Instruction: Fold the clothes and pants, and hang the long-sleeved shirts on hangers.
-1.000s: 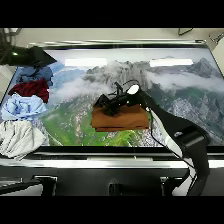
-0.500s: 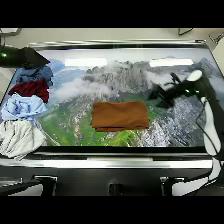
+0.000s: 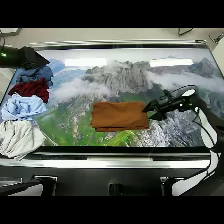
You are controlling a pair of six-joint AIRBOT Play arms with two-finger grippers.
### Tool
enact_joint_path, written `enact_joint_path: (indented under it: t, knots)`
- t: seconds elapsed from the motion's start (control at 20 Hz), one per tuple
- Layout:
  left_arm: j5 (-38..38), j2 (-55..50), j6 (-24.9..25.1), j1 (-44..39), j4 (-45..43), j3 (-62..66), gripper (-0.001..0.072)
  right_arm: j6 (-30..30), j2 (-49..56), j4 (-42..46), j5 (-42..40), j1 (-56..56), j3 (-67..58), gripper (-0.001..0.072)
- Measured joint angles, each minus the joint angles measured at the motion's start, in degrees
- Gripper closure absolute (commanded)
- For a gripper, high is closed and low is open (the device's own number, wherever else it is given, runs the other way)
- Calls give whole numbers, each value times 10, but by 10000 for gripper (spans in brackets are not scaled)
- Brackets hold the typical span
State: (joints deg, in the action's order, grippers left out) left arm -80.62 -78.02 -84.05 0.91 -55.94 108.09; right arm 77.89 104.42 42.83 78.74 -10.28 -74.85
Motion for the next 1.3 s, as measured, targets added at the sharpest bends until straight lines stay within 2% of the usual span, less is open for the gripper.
enact_joint_path:
  t: [0.05,0.1,0.15,0.3,0.45,0.75,0.95,1.3]
  knots:
    - [0,0,-1,0,0,0,688,-8,7,-10,-1,7,2,201]
    - [0,0,-3,0,0,0,688,-16,11,-11,-4,15,3,486]
    - [0,0,-4,0,0,0,688,-24,15,-5,-11,22,2,659]
    - [0,0,-5,0,0,0,688,-36,17,-14,19,27,-28,662]
    - [0,-3,-5,0,0,0,688,-33,7,-18,74,15,-110,663]
    - [2,-12,-5,0,0,0,687,45,-9,8,120,-60,-332,662]
    - [2,-14,-5,0,0,0,688,88,-11,43,125,-174,-395,662]
    - [2,-14,-21,0,0,0,687,140,-6,90,78,-432,-413,662]
